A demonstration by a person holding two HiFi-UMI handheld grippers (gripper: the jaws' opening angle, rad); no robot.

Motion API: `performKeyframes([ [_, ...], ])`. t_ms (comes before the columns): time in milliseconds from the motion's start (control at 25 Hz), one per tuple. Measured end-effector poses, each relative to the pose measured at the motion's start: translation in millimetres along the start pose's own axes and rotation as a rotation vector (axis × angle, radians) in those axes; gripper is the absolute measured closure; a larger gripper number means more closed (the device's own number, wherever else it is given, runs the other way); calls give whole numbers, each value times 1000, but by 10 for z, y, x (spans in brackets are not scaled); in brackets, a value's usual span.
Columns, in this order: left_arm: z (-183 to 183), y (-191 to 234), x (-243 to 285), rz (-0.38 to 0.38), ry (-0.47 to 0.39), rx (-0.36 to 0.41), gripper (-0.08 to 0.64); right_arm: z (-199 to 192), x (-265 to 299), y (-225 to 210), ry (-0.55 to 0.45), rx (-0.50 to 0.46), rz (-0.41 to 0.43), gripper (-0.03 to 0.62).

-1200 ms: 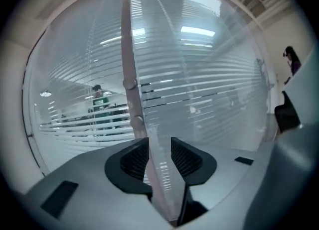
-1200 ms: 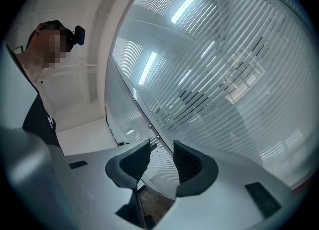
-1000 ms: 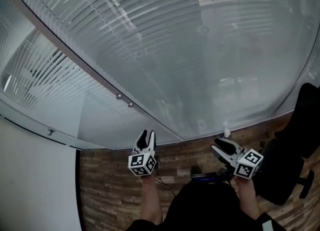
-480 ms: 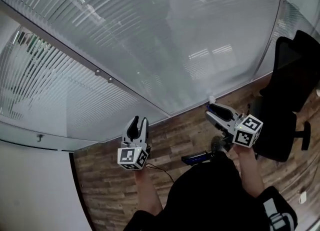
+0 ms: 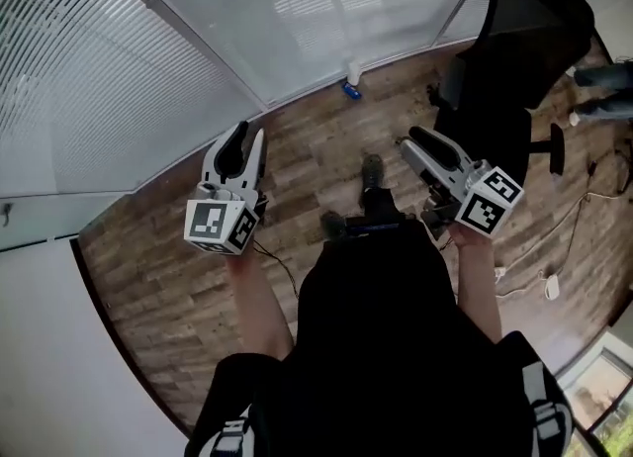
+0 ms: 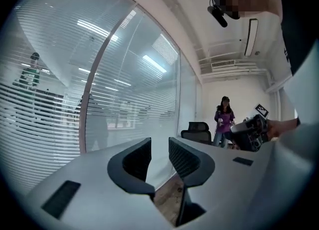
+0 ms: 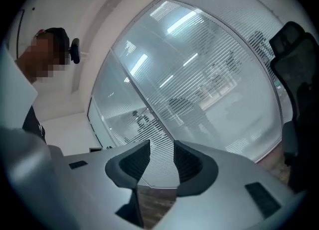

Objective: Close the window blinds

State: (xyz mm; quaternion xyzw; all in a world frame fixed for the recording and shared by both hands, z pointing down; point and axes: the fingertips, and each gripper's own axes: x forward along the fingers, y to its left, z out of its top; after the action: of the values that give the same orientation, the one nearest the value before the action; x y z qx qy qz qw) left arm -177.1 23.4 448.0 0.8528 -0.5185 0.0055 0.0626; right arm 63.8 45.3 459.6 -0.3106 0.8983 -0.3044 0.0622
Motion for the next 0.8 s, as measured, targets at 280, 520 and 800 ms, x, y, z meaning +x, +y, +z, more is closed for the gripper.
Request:
performKeyframes([
  [280, 142, -282, -404, 32, -47, 27, 440, -48, -266, 293, 11, -55, 45, 442],
  [520, 191, -676, -554, 109, -60, 25, 445, -9, -638, 371, 25, -91, 136, 442],
  [800, 24, -1753, -531, 25, 11, 101, 445, -215, -1339, 3, 58, 24, 143, 442],
])
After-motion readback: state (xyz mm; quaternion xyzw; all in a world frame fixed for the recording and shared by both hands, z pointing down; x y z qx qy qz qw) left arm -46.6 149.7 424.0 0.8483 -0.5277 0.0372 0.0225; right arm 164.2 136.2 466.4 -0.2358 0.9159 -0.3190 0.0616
